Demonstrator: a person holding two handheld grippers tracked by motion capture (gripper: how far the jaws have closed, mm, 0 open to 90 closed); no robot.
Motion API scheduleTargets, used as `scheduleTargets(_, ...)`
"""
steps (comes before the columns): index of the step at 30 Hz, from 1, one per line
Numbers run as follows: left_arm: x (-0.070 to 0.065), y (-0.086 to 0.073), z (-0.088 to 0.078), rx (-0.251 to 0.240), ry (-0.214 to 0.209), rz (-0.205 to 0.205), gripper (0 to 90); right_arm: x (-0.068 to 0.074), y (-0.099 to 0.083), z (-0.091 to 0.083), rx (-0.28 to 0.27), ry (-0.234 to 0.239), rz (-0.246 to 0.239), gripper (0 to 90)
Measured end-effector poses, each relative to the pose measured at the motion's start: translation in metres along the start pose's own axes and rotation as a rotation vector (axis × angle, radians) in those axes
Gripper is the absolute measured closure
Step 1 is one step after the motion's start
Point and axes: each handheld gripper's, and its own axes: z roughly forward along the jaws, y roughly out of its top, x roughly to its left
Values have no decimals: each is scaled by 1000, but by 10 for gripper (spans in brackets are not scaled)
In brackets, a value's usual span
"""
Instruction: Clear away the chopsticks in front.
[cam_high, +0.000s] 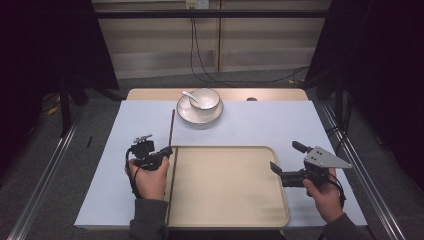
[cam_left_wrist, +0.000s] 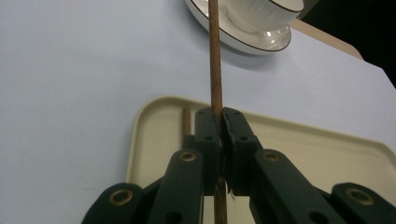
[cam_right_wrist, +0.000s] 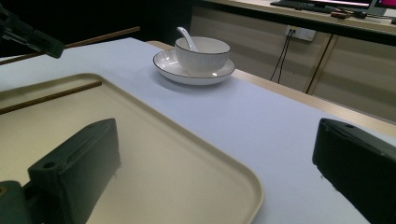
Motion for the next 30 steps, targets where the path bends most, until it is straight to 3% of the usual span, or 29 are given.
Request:
scheduleTargets(14, 2, -24, -17, 5, -13, -7, 855, 0, 0, 0, -1, -1, 2, 3)
scheduleTargets(18, 5, -34, -24, 8, -6, -7, 854, 1, 0, 0, 1, 4, 1, 3)
scheduleTargets(19, 6, -36, -24, 6, -7, -22, 854, 1, 0, 0, 0, 6, 0, 3)
scheduleTargets(22, 8, -40, -26, 9, 8, -9, 855, 1, 1, 0, 0, 5, -2, 3)
scheduleTargets(24, 10, -48, -29, 19, -1, -30, 854, 1, 1, 0, 0, 5, -4, 3)
scheduleTargets(30, 13, -58, -36, 23, 5, -19, 854, 2, 1, 0, 1, 3, -7, 3)
